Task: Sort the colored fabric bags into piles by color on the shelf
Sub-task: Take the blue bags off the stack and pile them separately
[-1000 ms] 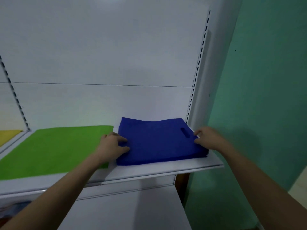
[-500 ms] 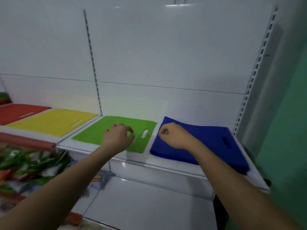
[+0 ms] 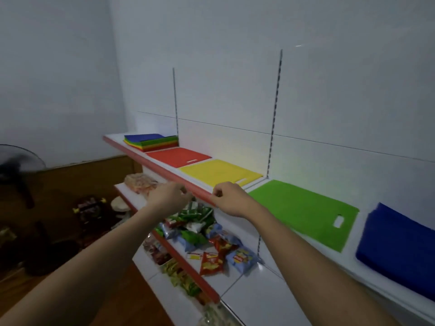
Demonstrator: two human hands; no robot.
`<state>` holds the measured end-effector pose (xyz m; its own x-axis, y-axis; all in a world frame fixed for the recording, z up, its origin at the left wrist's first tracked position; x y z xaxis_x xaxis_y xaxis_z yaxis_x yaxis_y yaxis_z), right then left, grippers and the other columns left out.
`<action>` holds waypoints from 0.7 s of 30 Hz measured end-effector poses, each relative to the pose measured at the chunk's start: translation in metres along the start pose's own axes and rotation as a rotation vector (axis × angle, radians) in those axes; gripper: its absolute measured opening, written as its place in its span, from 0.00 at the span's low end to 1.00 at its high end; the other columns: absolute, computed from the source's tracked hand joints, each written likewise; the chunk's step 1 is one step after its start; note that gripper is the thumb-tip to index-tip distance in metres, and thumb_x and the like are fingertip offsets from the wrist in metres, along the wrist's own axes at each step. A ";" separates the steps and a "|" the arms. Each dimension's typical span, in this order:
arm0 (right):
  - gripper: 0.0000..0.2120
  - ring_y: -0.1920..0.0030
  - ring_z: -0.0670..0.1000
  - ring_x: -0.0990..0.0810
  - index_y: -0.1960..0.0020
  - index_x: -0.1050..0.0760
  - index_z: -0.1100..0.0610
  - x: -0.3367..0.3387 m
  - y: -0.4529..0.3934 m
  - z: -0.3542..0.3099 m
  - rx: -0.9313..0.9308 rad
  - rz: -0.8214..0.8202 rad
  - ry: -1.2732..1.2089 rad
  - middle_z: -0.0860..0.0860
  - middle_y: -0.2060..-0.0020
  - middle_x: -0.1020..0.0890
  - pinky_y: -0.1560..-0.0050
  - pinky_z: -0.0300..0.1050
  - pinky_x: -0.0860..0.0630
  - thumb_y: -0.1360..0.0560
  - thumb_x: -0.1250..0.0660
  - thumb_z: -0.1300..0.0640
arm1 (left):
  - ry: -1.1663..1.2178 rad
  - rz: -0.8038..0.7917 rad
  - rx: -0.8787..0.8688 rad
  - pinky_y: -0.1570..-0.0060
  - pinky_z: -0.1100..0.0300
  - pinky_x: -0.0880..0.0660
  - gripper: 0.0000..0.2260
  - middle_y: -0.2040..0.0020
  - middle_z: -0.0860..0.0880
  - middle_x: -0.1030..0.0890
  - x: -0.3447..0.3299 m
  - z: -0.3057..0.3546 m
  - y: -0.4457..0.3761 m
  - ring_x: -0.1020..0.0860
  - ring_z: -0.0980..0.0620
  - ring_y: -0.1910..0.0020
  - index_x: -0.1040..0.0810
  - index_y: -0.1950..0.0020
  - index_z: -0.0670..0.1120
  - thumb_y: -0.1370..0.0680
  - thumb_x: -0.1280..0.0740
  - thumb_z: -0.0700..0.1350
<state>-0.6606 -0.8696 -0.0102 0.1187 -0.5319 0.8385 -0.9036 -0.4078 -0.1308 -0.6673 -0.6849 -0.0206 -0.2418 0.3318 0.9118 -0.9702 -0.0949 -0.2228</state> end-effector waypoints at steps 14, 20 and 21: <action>0.14 0.61 0.56 0.20 0.59 0.23 0.59 -0.137 -0.181 -0.170 0.088 -0.100 0.033 0.57 0.61 0.19 0.62 0.48 0.26 0.22 0.37 0.50 | -0.095 0.029 0.174 0.50 0.48 0.21 0.13 0.53 0.55 0.19 0.070 -0.246 -0.055 0.21 0.53 0.54 0.23 0.47 0.56 0.22 0.40 0.62; 0.15 0.56 0.60 0.18 0.53 0.21 0.64 -0.175 -0.257 -0.207 0.140 -0.104 0.022 0.60 0.58 0.17 0.64 0.50 0.25 0.23 0.36 0.51 | -0.054 0.020 0.256 0.47 0.48 0.21 0.12 0.53 0.54 0.20 0.086 -0.321 -0.101 0.21 0.52 0.53 0.23 0.47 0.55 0.21 0.39 0.60; 0.15 0.57 0.59 0.18 0.53 0.21 0.64 -0.181 -0.270 -0.211 0.153 -0.107 0.027 0.59 0.59 0.17 0.65 0.50 0.25 0.23 0.36 0.51 | -0.029 0.028 0.265 0.49 0.50 0.21 0.12 0.55 0.54 0.20 0.086 -0.331 -0.113 0.21 0.54 0.55 0.23 0.46 0.54 0.21 0.39 0.59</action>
<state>-0.5251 -0.5066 -0.0147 0.1978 -0.4606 0.8653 -0.8131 -0.5702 -0.1176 -0.5828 -0.3351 -0.0315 -0.2644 0.2991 0.9169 -0.9252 -0.3470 -0.1536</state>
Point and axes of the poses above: each hand's wrist, its own y-axis away from the middle knuckle, its own x-axis out of the back of the hand, z = x × y, the point moved 2 cm from there along -y, towards the middle knuckle
